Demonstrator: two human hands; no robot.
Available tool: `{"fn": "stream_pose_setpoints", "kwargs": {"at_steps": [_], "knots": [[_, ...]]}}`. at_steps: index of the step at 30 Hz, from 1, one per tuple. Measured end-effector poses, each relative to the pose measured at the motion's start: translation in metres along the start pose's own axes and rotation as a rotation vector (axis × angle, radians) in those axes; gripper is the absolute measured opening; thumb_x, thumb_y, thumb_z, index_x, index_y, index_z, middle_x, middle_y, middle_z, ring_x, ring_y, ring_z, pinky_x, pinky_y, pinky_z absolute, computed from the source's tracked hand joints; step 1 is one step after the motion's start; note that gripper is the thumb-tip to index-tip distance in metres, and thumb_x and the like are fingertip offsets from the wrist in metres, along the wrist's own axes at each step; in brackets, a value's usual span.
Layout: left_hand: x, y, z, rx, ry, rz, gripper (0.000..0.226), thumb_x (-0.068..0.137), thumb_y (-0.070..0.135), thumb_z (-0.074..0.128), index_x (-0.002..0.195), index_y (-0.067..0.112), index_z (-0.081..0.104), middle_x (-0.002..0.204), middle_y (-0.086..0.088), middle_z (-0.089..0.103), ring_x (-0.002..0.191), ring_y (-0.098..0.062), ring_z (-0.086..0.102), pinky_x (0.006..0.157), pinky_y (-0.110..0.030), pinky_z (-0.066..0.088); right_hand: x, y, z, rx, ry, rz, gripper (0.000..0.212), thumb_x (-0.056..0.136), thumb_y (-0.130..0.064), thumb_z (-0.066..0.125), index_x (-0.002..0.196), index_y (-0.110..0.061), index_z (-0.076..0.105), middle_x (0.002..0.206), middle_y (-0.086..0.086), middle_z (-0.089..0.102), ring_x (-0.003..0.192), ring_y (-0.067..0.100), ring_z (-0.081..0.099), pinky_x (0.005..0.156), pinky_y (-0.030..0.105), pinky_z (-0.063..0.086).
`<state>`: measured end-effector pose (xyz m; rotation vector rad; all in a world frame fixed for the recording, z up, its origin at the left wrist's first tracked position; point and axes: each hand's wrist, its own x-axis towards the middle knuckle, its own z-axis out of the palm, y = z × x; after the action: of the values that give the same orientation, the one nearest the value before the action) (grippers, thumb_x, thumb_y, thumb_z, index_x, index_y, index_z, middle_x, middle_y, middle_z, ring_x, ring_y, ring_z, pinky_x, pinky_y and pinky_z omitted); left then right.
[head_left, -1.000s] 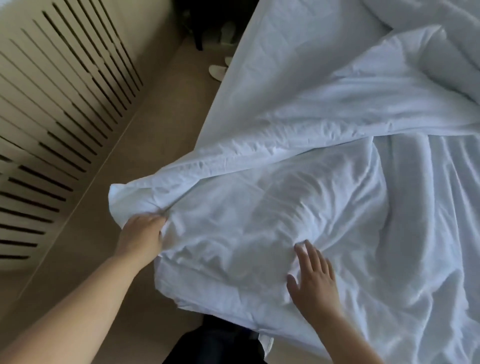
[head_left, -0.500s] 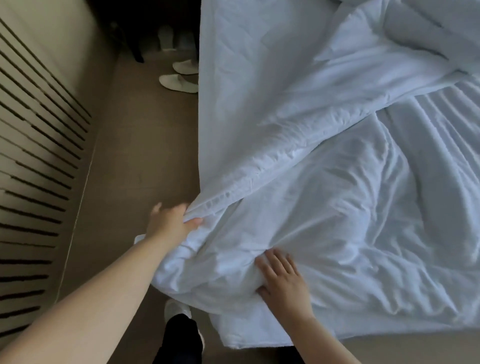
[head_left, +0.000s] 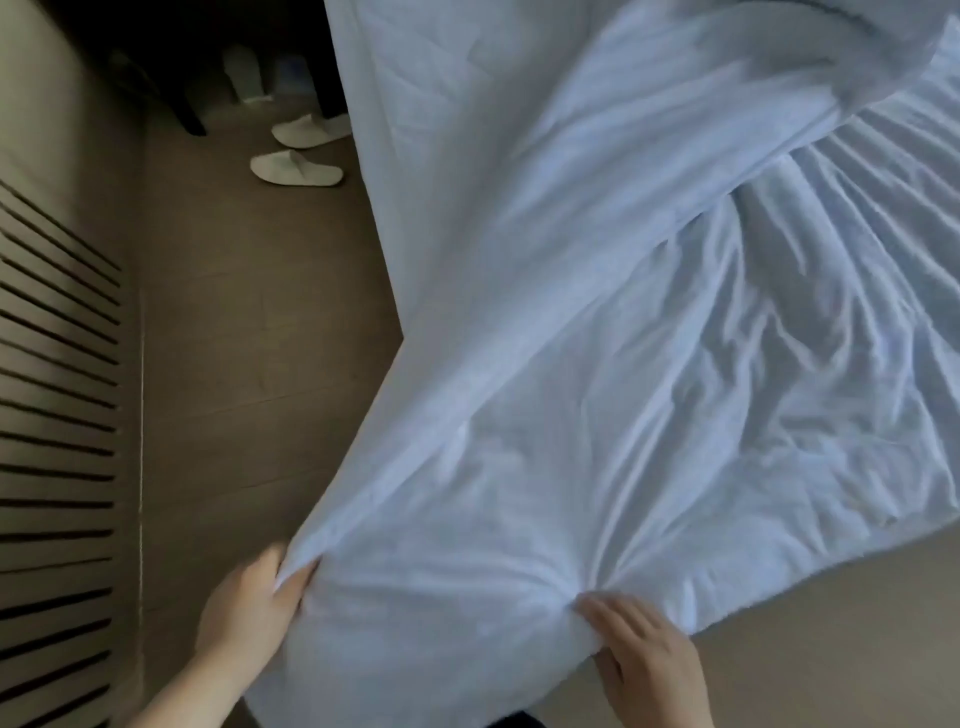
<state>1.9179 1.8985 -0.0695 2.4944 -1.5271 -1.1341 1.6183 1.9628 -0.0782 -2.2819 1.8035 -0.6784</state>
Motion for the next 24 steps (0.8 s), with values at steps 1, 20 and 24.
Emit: {"fn": "stream_pose_setpoints", "kwargs": {"at_steps": [1, 20, 24], "knots": [[-0.007, -0.012, 0.008, 0.046, -0.051, -0.058, 0.028, 0.093, 0.035, 0.047, 0.093, 0.010, 0.059, 0.101, -0.017, 0.064, 0.099, -0.034, 0.058, 0.073, -0.035, 0.040, -0.009, 0.000, 0.005, 0.005, -0.068, -0.002, 0.035, 0.058, -0.014, 0.042, 0.086, -0.023, 0.061, 0.071, -0.004, 0.071, 0.079, 0.005, 0.053, 0.073, 0.018, 0.042], [0.048, 0.177, 0.012, 0.381, 0.138, 0.578, 0.081, 0.086, 0.048, 0.054, 0.148, 0.022, 0.008, 0.155, 0.002, 0.011, 0.140, -0.015, 0.019, 0.112, -0.030, 0.007, 0.040, 0.017, -0.017, -0.174, -0.715, 0.447, 0.074, 0.066, -0.054, 0.028, 0.131, -0.022, 0.043, 0.133, 0.006, 0.053, 0.120, 0.024, 0.051, 0.109, 0.028, 0.001], [0.068, 0.225, 0.016, 0.517, 0.093, 0.628, 0.088, 0.084, 0.054, 0.053, 0.148, 0.023, 0.002, 0.156, -0.001, 0.003, 0.142, -0.017, 0.011, 0.114, -0.033, 0.003, 0.075, 0.023, -0.008, -0.027, -0.730, 0.571, 0.078, 0.082, -0.057, 0.016, 0.147, -0.023, -0.010, 0.156, 0.000, -0.011, 0.144, 0.016, -0.007, 0.113, 0.029, -0.012]]}}
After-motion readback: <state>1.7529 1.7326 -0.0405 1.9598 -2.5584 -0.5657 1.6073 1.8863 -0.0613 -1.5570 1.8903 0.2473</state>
